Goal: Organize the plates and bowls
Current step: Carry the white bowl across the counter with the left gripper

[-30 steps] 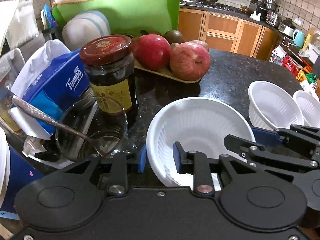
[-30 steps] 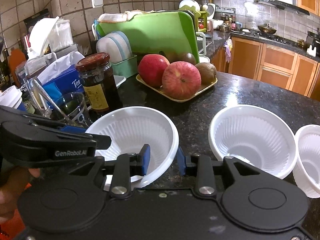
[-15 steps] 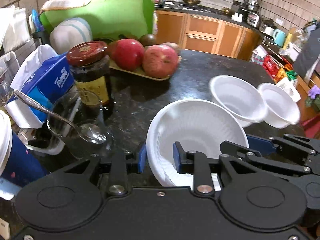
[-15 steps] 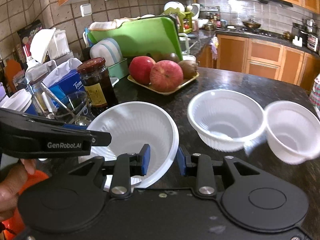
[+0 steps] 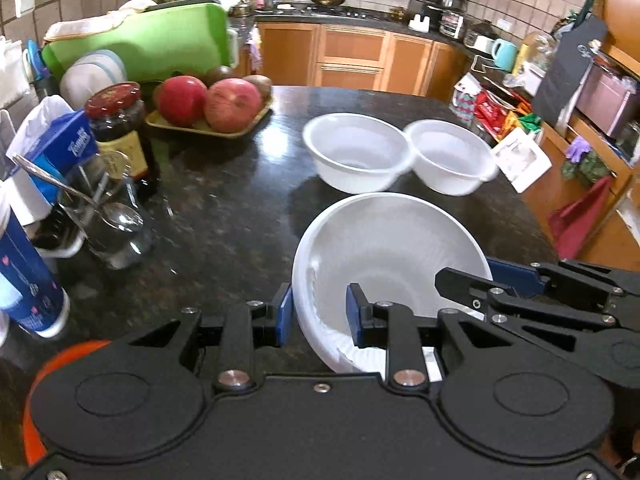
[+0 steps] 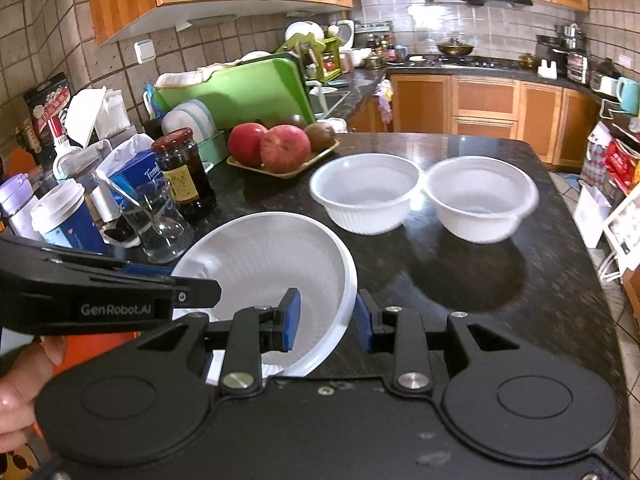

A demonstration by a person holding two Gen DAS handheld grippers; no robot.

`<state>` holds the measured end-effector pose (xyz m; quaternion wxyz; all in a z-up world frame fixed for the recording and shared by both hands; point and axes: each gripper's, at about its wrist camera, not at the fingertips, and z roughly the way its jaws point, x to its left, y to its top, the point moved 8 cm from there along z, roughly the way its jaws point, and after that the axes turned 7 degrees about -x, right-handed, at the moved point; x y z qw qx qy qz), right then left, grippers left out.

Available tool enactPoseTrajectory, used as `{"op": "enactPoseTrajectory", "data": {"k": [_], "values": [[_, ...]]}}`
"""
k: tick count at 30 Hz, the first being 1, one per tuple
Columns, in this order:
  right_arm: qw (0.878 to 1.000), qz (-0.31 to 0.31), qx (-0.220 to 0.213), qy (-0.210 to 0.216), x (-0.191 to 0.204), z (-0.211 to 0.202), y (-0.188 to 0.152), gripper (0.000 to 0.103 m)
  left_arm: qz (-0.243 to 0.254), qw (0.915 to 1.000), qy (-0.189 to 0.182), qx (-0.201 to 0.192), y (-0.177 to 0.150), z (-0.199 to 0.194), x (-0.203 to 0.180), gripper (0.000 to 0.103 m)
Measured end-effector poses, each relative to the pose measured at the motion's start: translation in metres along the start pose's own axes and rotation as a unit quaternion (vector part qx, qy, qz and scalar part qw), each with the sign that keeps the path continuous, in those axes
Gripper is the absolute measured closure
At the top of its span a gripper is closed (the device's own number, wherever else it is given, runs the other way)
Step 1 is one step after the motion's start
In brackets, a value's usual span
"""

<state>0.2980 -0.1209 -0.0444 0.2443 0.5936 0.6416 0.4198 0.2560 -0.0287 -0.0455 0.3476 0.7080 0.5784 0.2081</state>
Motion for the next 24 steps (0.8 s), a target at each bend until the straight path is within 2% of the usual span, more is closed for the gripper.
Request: {"op": "enactPoseTrajectory", "data": {"k": [13, 24], "values": [[0.999, 0.033, 0.009, -0.027, -0.059, -0.052, -0.037, 0.070, -0.013, 0.9993, -0.033, 0.015, -0.028, 0.000, -0.058, 0.067], [0.999, 0.025, 0.025, -0.005, -0.081, -0.067, -0.056, 0.070, -0.050, 0.9980, -0.026, 0.027, -0.055, -0.005, -0.082, 0.068]]}}
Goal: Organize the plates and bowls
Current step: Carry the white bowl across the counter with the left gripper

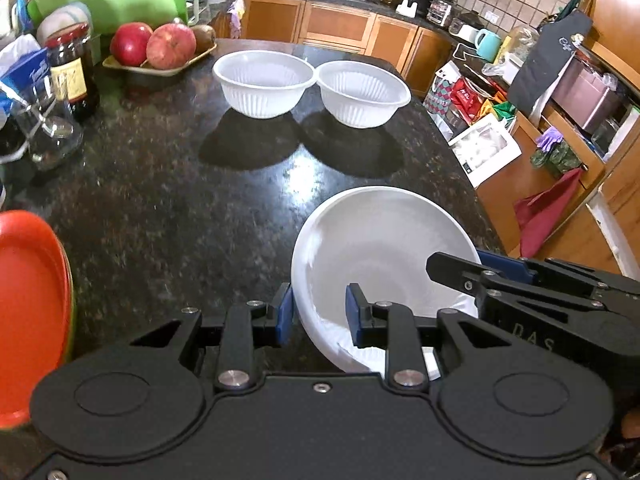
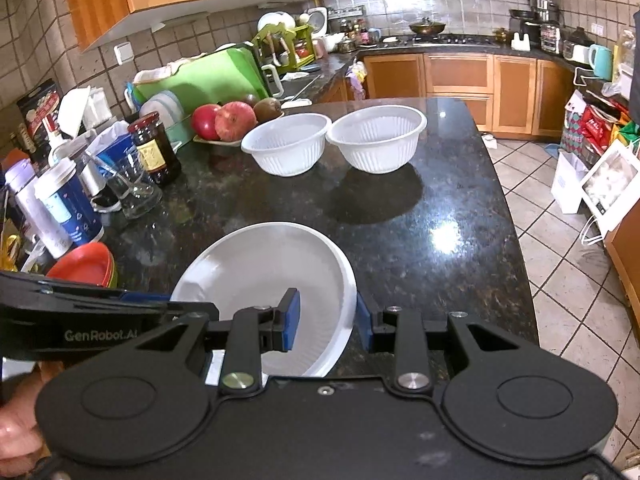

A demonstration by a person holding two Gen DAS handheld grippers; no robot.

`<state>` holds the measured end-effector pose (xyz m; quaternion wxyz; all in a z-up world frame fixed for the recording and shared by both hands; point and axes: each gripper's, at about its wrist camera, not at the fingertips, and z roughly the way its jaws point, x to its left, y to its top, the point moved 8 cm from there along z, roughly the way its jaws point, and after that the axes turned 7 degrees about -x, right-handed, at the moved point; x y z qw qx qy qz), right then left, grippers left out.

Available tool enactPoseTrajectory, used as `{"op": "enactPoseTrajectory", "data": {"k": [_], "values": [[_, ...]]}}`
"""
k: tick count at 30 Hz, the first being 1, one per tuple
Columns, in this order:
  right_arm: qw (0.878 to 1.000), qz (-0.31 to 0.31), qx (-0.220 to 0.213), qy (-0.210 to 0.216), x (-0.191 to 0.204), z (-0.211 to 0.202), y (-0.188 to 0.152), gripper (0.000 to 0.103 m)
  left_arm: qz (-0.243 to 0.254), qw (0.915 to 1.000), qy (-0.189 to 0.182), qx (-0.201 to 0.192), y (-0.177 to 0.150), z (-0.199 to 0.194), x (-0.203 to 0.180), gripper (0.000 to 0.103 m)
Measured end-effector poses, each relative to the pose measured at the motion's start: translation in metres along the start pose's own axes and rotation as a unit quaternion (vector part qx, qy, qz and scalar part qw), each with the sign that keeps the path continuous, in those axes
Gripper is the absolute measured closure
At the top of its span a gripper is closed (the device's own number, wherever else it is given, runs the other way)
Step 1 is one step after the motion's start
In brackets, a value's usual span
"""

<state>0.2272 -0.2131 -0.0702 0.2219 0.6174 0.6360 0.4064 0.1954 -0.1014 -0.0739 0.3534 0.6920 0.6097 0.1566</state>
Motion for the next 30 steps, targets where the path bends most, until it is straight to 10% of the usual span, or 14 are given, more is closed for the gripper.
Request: {"op": "enactPoseTrajectory", "data": {"k": [30], "values": [[0.999, -0.013, 0.009, 0.038, 0.012, 0.024, 0.003, 0.070, -0.037, 0.9981, 0.045, -0.021, 0.008, 0.002, 0.014, 0.068]]}}
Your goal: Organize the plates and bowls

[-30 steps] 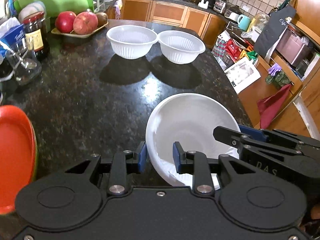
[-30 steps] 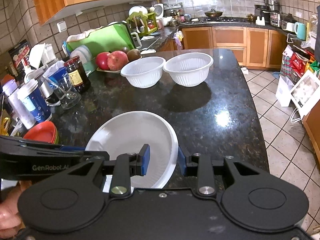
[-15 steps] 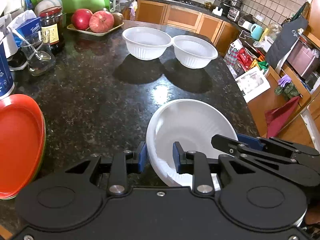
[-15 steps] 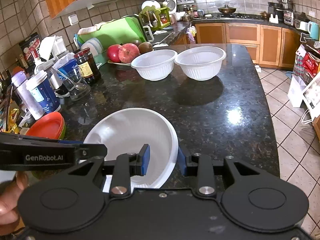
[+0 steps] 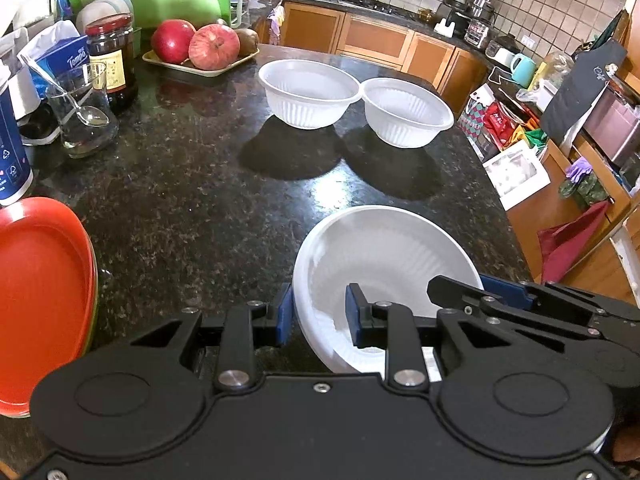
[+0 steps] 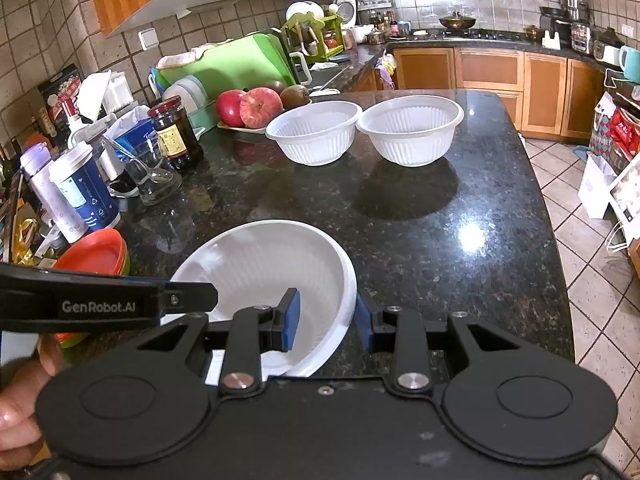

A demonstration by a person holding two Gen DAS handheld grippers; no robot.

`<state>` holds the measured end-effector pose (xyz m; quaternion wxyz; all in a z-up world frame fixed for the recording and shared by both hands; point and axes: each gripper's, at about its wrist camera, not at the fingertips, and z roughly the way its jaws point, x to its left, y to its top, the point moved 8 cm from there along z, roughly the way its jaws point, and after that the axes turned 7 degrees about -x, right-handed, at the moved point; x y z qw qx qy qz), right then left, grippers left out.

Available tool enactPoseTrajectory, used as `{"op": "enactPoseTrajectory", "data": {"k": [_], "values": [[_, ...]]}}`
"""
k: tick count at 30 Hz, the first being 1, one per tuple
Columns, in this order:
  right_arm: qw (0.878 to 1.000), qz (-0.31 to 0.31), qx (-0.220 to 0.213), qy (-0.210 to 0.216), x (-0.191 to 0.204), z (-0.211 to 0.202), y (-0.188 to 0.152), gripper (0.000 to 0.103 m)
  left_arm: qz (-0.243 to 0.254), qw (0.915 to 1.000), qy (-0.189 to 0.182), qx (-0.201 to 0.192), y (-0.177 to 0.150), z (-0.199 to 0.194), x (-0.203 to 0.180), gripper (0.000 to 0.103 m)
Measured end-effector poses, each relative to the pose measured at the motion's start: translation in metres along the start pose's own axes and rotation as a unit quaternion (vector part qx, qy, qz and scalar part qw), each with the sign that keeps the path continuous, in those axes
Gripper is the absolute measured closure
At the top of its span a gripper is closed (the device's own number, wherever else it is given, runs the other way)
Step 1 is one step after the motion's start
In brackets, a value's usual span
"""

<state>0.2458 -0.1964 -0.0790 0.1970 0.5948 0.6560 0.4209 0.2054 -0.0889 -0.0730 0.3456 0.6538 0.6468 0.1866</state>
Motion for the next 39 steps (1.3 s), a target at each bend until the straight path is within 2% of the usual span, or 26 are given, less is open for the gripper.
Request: {"op": "enactPoseTrajectory", "data": {"k": [30, 35, 39], "values": [[0.999, 0.016, -0.045, -0.001, -0.010, -0.016, 0.024, 0.068, -0.016, 0.9991, 0.028, -0.026, 0.005, -0.019, 0.017, 0.068], [0.998, 0.014, -0.057, 0.001, -0.008, -0.024, 0.029, 0.068, -0.025, 0.9979, 0.033, -0.049, 0.013, -0.030, 0.026, 0.068], [0.998, 0.008, -0.070, 0.000, -0.005, -0.030, 0.037, 0.066, -0.032, 0.9955, 0.034, -0.083, 0.028, -0.044, 0.034, 0.067]]}}
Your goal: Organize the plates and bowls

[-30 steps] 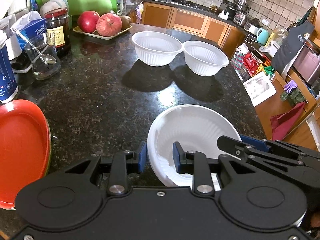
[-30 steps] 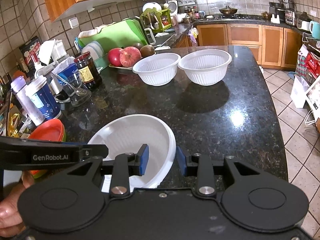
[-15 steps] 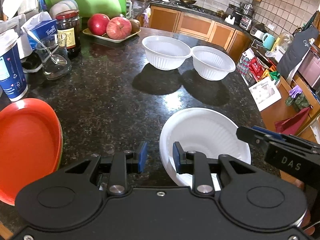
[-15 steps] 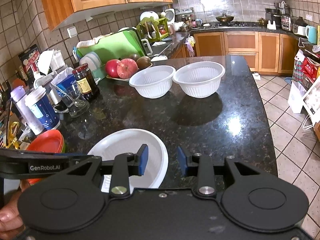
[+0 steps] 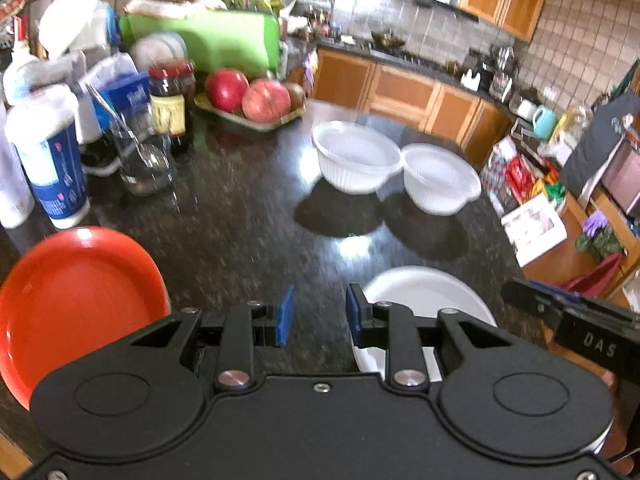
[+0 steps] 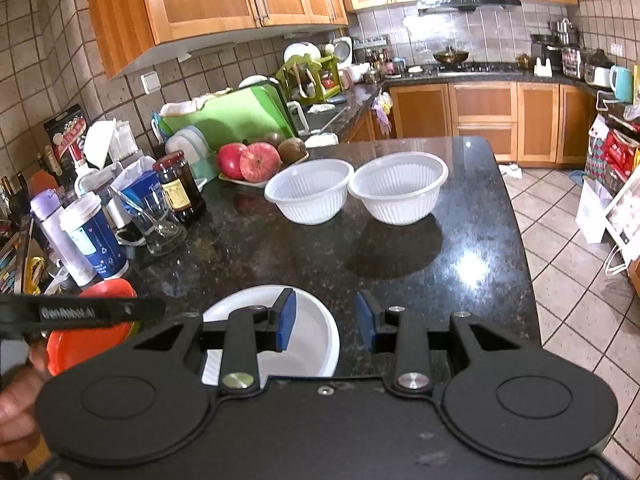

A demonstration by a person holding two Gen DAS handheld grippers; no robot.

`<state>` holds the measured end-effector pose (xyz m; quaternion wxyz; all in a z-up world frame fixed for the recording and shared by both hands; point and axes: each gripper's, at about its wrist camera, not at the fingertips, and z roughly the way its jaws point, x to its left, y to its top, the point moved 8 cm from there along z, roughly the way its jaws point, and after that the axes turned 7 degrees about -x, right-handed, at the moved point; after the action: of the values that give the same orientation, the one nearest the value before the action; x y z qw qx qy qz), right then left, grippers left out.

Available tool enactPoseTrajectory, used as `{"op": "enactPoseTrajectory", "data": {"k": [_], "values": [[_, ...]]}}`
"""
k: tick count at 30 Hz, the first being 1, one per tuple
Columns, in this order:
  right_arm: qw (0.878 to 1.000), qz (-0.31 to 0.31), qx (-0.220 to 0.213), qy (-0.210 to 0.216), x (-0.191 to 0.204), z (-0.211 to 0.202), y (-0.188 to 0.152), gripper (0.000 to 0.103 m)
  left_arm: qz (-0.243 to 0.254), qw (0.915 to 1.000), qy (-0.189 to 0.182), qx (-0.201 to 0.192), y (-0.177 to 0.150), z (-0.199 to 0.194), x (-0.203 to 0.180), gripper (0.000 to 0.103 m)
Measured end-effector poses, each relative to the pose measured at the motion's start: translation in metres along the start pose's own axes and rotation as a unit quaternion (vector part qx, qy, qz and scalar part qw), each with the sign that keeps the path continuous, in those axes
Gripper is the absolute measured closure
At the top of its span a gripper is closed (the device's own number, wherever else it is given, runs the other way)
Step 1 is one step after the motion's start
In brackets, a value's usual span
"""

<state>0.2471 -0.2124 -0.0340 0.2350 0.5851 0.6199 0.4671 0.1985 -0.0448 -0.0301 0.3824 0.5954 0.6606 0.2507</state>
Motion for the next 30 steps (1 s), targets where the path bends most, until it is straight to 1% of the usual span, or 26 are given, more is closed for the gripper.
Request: {"op": "enactPoseTrajectory", "data": {"k": [5, 6, 9, 11, 14, 17, 20, 22, 24, 28, 30], "values": [[1.000, -0.005, -0.017, -0.002, 0.005, -0.006, 0.016, 0.065, 0.014, 0.9988, -0.009, -0.047, 0.028, -0.011, 0.003, 0.065], [1.000, -0.006, -0.021, -0.003, 0.006, -0.008, 0.020, 0.064, 0.020, 0.9981, -0.012, -0.057, 0.035, -0.014, 0.002, 0.063], [0.999, -0.011, -0.036, -0.007, 0.009, -0.015, 0.034, 0.063, 0.037, 0.9954, -0.032, -0.082, 0.052, -0.020, -0.002, 0.051], [0.999, -0.014, -0.050, -0.012, 0.011, -0.020, 0.044, 0.063, 0.046, 0.9932, -0.051, -0.094, 0.064, -0.023, -0.005, 0.050], [0.998, -0.011, -0.063, -0.016, 0.015, -0.025, 0.058, 0.063, 0.054, 0.9912, -0.077, -0.093, 0.078, -0.022, -0.010, 0.048], [0.998, 0.006, -0.065, -0.005, 0.019, -0.028, 0.070, 0.063, 0.061, 0.9895, -0.099, -0.085, 0.089, -0.017, -0.011, 0.048], [0.998, 0.029, -0.055, 0.017, 0.027, -0.025, 0.083, 0.063, 0.080, 0.9878, -0.099, -0.090, 0.103, -0.013, -0.012, 0.048], [0.998, 0.041, -0.042, 0.035, 0.033, -0.019, 0.091, 0.063, 0.090, 0.9872, -0.089, -0.097, 0.115, -0.008, -0.012, 0.048], [0.997, 0.056, -0.028, 0.040, 0.039, -0.008, 0.099, 0.063, 0.097, 0.9864, -0.093, -0.095, 0.124, -0.002, -0.012, 0.048], [0.996, 0.081, 0.006, 0.031, 0.044, 0.023, 0.111, 0.063, 0.101, 0.9874, -0.106, -0.060, 0.141, 0.022, -0.012, 0.048], [0.993, 0.107, 0.037, 0.023, 0.041, 0.043, 0.115, 0.063, 0.102, 0.9884, -0.106, -0.040, 0.148, 0.036, -0.011, 0.049]]}}
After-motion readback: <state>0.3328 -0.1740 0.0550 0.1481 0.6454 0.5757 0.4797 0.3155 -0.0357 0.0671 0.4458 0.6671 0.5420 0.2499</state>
